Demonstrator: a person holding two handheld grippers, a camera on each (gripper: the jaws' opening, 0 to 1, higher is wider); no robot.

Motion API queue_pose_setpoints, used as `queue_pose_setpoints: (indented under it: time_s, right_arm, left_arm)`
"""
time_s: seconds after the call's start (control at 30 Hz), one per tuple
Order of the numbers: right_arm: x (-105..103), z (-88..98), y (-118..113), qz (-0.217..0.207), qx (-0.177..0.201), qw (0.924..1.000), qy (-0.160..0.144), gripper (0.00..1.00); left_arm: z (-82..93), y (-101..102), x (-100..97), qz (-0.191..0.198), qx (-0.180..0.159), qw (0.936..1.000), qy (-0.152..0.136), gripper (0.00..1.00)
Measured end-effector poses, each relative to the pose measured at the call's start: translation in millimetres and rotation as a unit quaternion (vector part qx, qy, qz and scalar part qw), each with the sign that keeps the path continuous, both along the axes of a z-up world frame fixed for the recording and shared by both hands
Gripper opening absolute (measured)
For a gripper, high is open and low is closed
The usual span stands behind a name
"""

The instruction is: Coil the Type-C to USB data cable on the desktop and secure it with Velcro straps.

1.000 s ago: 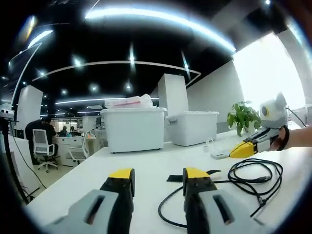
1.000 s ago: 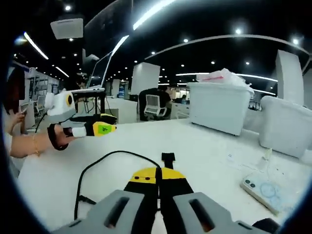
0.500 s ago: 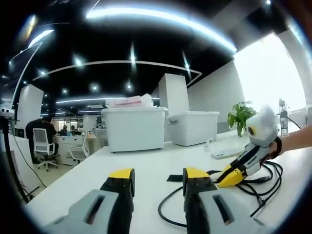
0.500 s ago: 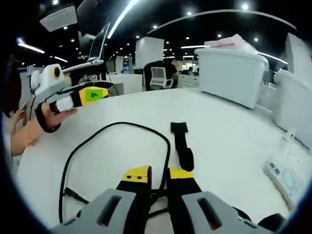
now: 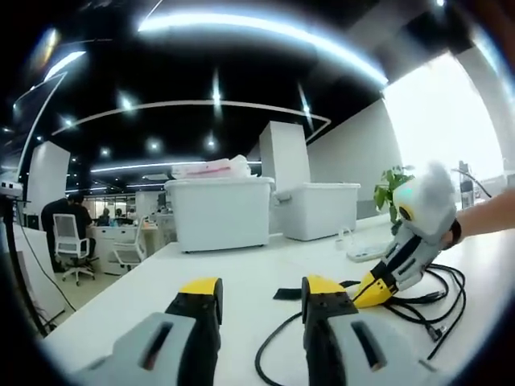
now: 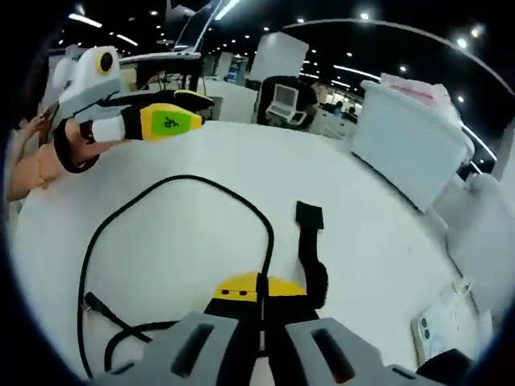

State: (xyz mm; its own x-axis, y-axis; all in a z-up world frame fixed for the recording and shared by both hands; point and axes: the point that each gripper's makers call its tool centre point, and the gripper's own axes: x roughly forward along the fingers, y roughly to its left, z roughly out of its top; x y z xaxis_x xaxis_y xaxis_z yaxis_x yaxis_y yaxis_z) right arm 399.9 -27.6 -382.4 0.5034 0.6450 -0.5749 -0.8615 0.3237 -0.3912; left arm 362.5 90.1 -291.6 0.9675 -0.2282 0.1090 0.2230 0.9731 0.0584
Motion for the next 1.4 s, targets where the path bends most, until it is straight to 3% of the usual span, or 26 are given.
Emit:
queue_pose_setpoints:
  time_s: [0.17, 0.27, 0.4, 0.53, 0.6, 0.7, 0.8, 0.93, 1.0, 1.03, 1.23, 1.33, 1.4]
  right_arm:
    - [-1.6, 0.0, -1.0, 0.003, -0.005, 0.9998, -0.017, 0.00]
    - [2.4, 4.4, -0.9, 0.014, -0.024, 0.9975, -0.065, 0.00]
    - [-3.8, 7.6, 0.1, 0.018, -0.029, 0.9965, -0.077, 0.00]
    - [-1.9, 18.9, -1.5, 0.021, -0.038, 0.9915, -0.122, 0.00]
    - [-3.3, 23.2, -2.1, 0.021, -0.037, 0.9905, -0.131, 0.00]
    - [-3.8, 21.2, -3.6, 0.016, -0.023, 0.9945, -0.101, 0.00]
    - [-2.8, 14.6, -2.8, -0.008, 0.022, 0.9986, -0.048, 0.01]
    - [7.9, 7.0, -3.6, -0.031, 0.050, 0.9982, -0.005, 0.04]
    - [8.3, 1.5, -0.7, -0.042, 0.083, 0.9945, 0.049, 0.11]
    - [9.6, 3.2, 0.7, -0.045, 0.101, 0.9920, 0.061, 0.12]
    - [5.3, -0.1, 3.9, -0.030, 0.091, 0.9921, 0.082, 0.06]
    - [1.7, 0.2, 6.8, -0.007, 0.057, 0.9971, 0.050, 0.03]
    - [-0.3, -0.2, 7.8, -0.006, 0.052, 0.9975, 0.047, 0.02]
  left_arm:
    - [-0.5, 0.0, -0.2, 0.000, -0.001, 1.0000, 0.001, 0.41]
    - [0.1, 0.0, -0.2, -0.001, -0.004, 1.0000, 0.001, 0.41]
    - [-0.5, -1.5, -0.6, -0.003, -0.001, 1.0000, 0.003, 0.41]
    - [-1.7, -3.1, -0.5, -0.006, 0.004, 1.0000, 0.005, 0.41]
    - [-2.3, -4.0, 0.1, -0.008, 0.004, 0.9999, 0.005, 0.41]
    - [-6.0, -4.8, 1.0, -0.008, 0.008, 0.9999, 0.012, 0.41]
    - [-6.5, -5.1, 1.4, -0.008, 0.012, 0.9998, 0.013, 0.41]
    - [-4.9, -5.0, 1.2, -0.006, 0.019, 0.9997, 0.010, 0.41]
    - [-4.5, -5.4, 1.0, -0.006, 0.020, 0.9997, 0.009, 0.41]
    - [-4.3, -5.6, 1.1, -0.007, 0.019, 0.9998, 0.008, 0.41]
    - [-3.1, -8.6, 0.8, -0.011, 0.021, 0.9997, 0.005, 0.41]
    - [-3.9, -10.3, 0.9, -0.012, 0.025, 0.9996, 0.005, 0.41]
    - [-4.0, -10.3, 1.2, -0.012, 0.029, 0.9995, 0.005, 0.41]
